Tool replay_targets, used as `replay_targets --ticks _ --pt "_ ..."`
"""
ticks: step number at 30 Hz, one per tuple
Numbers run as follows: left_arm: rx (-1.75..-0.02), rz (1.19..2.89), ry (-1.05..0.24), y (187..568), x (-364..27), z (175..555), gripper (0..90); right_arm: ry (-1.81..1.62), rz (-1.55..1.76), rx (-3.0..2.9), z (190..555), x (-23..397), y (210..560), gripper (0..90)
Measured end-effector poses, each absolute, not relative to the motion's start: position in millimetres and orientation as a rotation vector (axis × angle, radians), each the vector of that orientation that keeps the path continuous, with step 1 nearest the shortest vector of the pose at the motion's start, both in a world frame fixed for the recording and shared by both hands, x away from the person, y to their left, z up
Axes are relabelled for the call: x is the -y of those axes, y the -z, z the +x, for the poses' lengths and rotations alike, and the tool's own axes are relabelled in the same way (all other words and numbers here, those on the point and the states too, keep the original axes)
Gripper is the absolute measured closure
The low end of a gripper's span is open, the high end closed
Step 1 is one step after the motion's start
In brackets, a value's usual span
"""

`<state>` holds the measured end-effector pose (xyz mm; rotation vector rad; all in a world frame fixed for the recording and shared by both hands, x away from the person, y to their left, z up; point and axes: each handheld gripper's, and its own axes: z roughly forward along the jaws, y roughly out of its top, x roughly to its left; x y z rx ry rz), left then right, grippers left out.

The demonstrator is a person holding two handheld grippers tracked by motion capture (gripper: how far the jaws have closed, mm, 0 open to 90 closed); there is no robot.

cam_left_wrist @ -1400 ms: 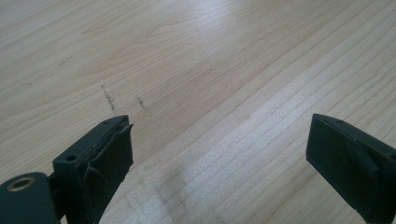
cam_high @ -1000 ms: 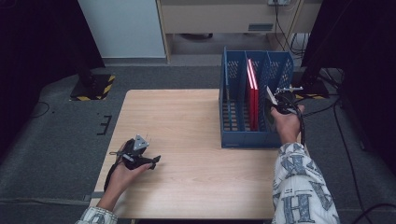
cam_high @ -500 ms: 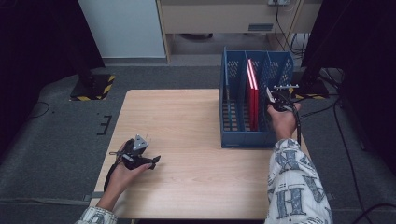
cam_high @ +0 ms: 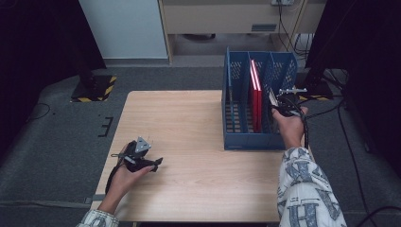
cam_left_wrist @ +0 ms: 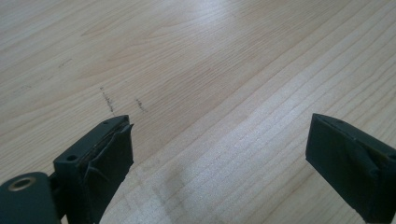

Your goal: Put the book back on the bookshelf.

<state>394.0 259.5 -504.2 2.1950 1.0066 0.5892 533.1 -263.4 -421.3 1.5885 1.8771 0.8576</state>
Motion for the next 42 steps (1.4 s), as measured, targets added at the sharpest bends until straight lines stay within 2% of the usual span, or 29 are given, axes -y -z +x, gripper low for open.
replay_targets --ticks 13,42 --pt "-1.003 2.200 -0.606 502.3 -259.2 392.4 6.6 -0.879 1.549 -1.893 514.1 262.4 419.1 55.3" --pt "-0.992 2.202 -0.610 501.7 -256.7 391.4 7.0 -0.835 1.500 -1.923 501.1 258.1 430.6 69.3"
